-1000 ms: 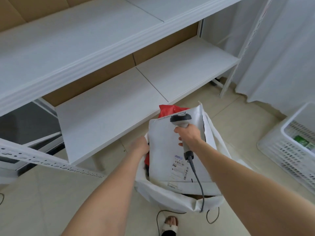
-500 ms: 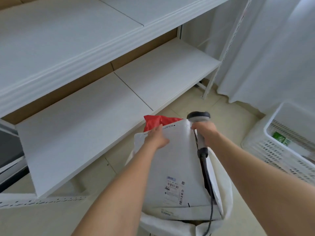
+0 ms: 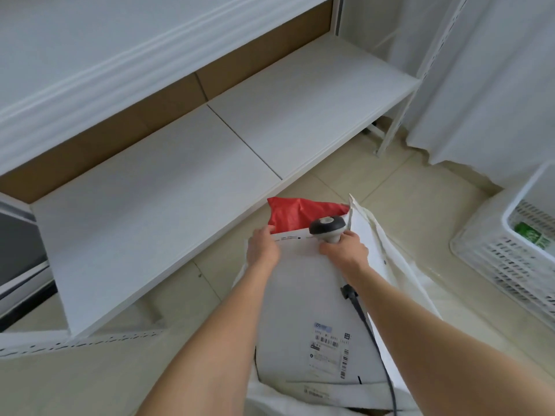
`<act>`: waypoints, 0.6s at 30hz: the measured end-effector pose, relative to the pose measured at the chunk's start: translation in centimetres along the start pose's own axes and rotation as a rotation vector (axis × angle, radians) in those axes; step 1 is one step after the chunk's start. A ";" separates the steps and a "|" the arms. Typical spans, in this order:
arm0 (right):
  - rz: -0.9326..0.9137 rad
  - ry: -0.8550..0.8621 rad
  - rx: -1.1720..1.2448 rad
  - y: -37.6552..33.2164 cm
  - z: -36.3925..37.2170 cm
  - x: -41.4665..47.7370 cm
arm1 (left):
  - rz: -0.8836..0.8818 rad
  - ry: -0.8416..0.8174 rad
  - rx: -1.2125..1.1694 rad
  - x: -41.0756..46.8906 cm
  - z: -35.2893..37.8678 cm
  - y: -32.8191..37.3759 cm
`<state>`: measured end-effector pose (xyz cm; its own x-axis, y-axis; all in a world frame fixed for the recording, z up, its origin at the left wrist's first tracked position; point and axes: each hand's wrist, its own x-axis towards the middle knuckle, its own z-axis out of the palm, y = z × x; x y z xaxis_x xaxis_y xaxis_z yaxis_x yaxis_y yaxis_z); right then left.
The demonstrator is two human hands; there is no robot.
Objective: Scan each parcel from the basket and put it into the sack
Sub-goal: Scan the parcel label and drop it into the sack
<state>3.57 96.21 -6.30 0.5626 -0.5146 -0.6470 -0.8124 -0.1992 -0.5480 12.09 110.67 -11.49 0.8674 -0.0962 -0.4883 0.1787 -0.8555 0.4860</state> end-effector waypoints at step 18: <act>0.061 0.161 -0.311 0.3 3.9 0.8 | -0.340 0.270 -0.378 2.1 -3.8 -5.5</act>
<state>4.39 98.93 -9.05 0.5000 -0.6536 -0.5681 -0.8657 -0.3952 -0.3072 14.70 117.06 -12.45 0.8113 0.3280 -0.4840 0.5786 -0.5697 0.5837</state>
